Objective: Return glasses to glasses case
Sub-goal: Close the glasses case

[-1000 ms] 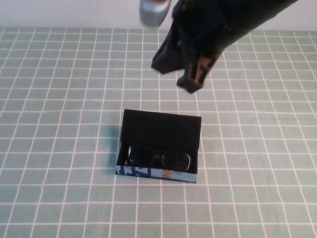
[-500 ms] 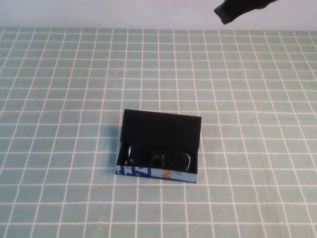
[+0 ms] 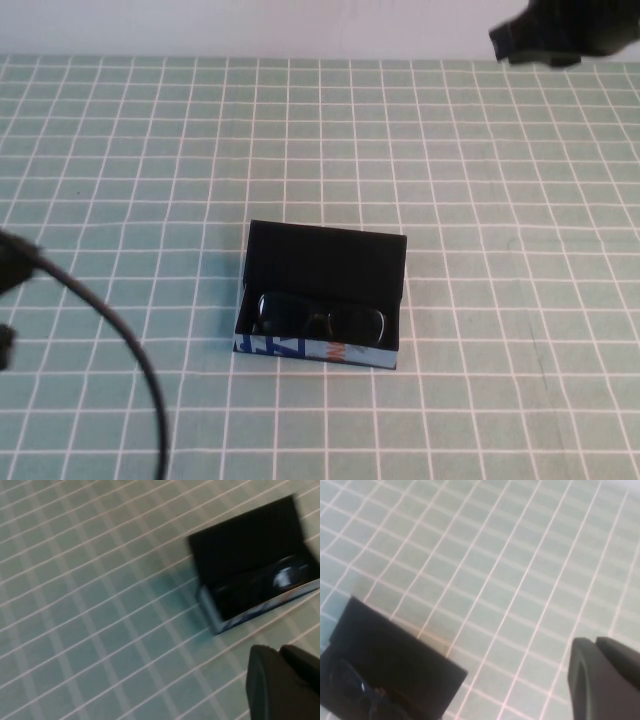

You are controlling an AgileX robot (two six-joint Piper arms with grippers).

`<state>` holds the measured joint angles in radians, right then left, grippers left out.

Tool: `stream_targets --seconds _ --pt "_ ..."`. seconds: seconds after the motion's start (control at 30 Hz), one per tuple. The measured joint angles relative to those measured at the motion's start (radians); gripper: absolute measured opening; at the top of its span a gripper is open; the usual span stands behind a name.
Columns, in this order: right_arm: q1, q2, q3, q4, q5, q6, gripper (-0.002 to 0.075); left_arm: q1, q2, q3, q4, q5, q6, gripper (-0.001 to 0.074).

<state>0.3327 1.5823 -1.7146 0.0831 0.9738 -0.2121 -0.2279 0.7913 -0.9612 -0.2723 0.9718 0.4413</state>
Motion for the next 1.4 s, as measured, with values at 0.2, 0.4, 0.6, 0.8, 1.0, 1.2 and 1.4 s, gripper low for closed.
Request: stream_targets --seconds 0.2,0.4,0.6,0.8,1.0,1.2,1.4 --pt "-0.066 0.000 0.180 0.186 -0.122 -0.145 -0.0011 0.000 0.107 0.095 -0.448 0.013 0.305 0.0002" --pt "-0.071 0.066 0.223 0.301 -0.145 -0.176 -0.0011 0.000 0.152 0.242 -0.543 -0.082 0.409 0.0001" --pt "-0.071 0.175 0.225 0.465 -0.147 -0.324 -0.0011 -0.037 0.190 0.353 -0.542 -0.205 0.437 0.0002" --pt "-0.071 0.261 0.225 0.585 -0.169 -0.441 -0.0011 -0.194 0.329 0.361 -0.524 -0.386 0.462 0.0002" --pt "-0.071 0.312 0.203 0.616 -0.184 -0.477 -0.0011 -0.351 0.527 0.361 -0.564 -0.649 0.481 0.0001" --pt "-0.071 0.379 0.114 0.622 -0.118 -0.513 -0.0011 -0.447 0.647 0.361 -0.627 -0.883 0.485 0.0001" --pt "-0.071 0.469 0.003 0.620 -0.050 -0.529 -0.0011 -0.484 0.722 0.361 -0.652 -0.978 0.485 0.0001"
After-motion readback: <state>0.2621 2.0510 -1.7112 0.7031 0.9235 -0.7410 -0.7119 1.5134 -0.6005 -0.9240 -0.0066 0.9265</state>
